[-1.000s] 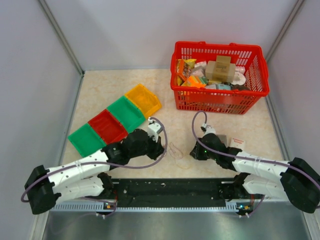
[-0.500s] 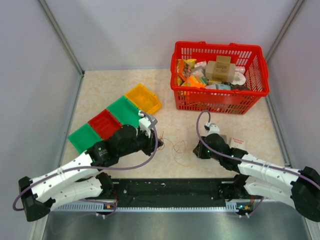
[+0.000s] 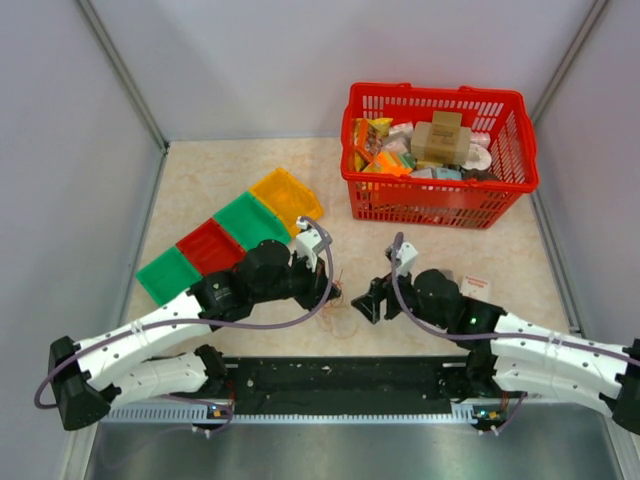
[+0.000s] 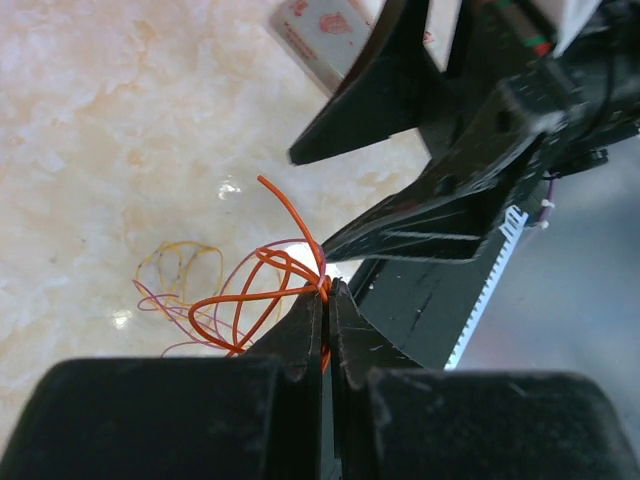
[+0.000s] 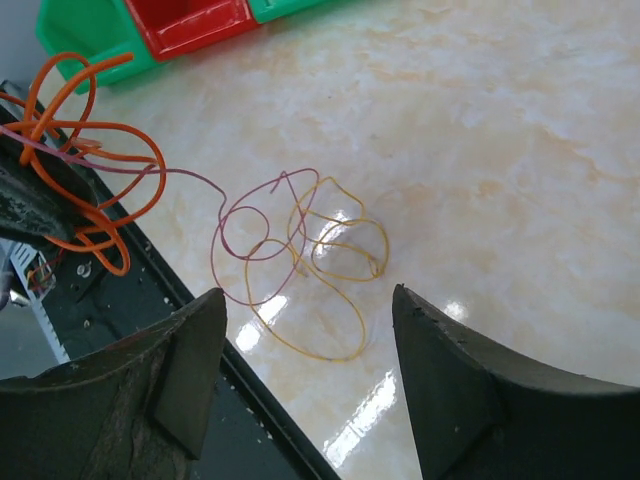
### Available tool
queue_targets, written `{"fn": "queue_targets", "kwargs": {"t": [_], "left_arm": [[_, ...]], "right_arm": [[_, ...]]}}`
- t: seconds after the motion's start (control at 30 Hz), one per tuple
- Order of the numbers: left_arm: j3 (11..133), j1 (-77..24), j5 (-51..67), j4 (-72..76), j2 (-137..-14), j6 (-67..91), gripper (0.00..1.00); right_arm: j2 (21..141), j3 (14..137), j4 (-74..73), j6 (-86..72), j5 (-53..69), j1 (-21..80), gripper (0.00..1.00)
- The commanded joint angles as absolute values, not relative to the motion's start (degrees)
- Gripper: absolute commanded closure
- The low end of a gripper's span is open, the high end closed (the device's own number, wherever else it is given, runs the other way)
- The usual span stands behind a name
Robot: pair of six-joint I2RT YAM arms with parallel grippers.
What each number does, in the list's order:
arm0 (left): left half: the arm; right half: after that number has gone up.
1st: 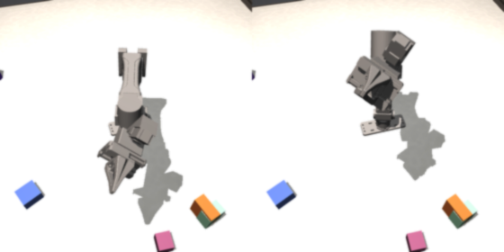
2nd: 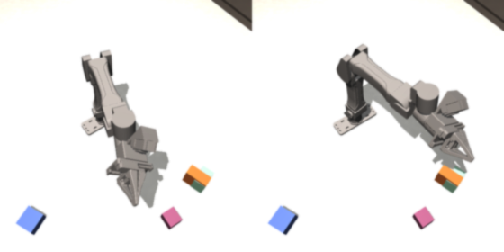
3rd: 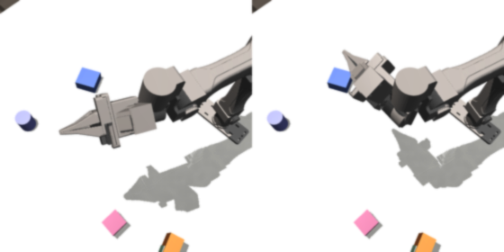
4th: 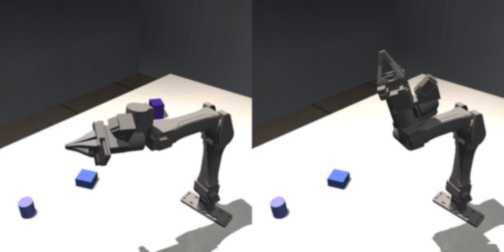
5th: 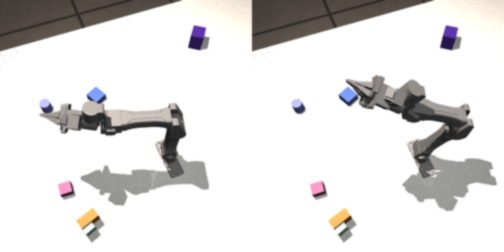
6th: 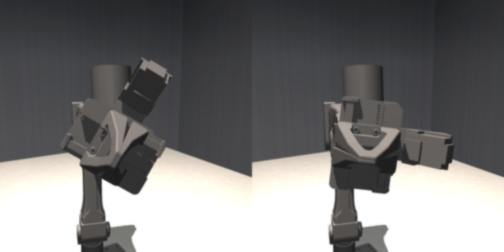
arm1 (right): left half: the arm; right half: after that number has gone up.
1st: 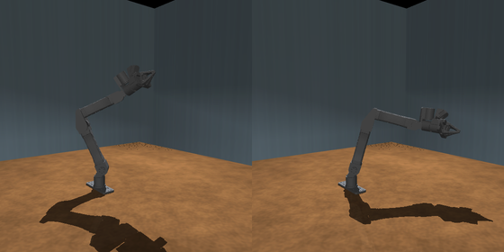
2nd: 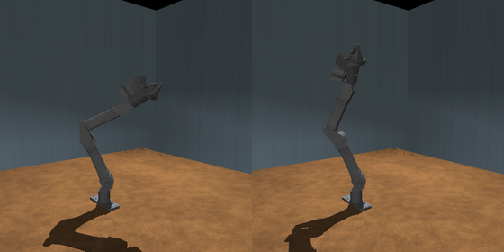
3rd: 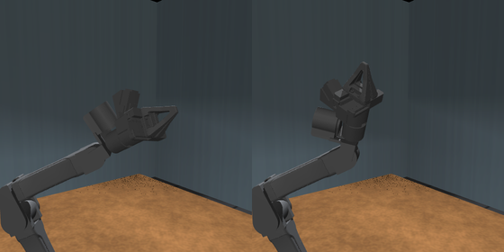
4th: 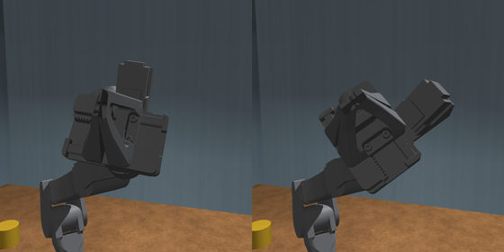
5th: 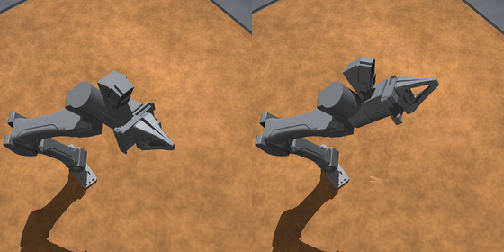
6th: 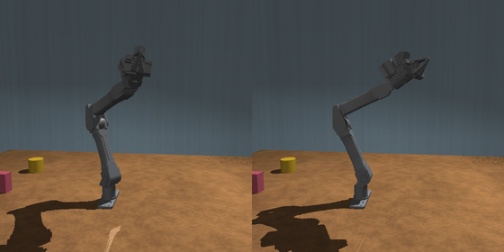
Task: Untangle the cables
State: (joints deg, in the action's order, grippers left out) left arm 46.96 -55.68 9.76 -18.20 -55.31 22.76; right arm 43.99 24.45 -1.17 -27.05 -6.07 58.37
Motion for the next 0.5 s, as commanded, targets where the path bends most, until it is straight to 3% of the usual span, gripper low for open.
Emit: {"fn": "queue_targets", "kwargs": {"t": [0.0, 0.37, 0.47], "left_arm": [[48.08, -55.64, 14.15, -14.94, -53.70, 25.05, 1.00], [49.57, -55.72, 14.59, -17.67, -50.71, 24.96, 1.00], [50.97, -55.72, 14.59, -18.89, -50.98, 25.05, 1.00]], "right_arm": [[49.74, 26.81, 11.57, -21.89, 1.21, 59.15, 0.34], [60.55, 23.47, 35.94, -18.80, 4.15, 62.31, 0.45], [61.52, 23.56, 36.04, -22.14, -6.03, 63.02, 0.58]]}}
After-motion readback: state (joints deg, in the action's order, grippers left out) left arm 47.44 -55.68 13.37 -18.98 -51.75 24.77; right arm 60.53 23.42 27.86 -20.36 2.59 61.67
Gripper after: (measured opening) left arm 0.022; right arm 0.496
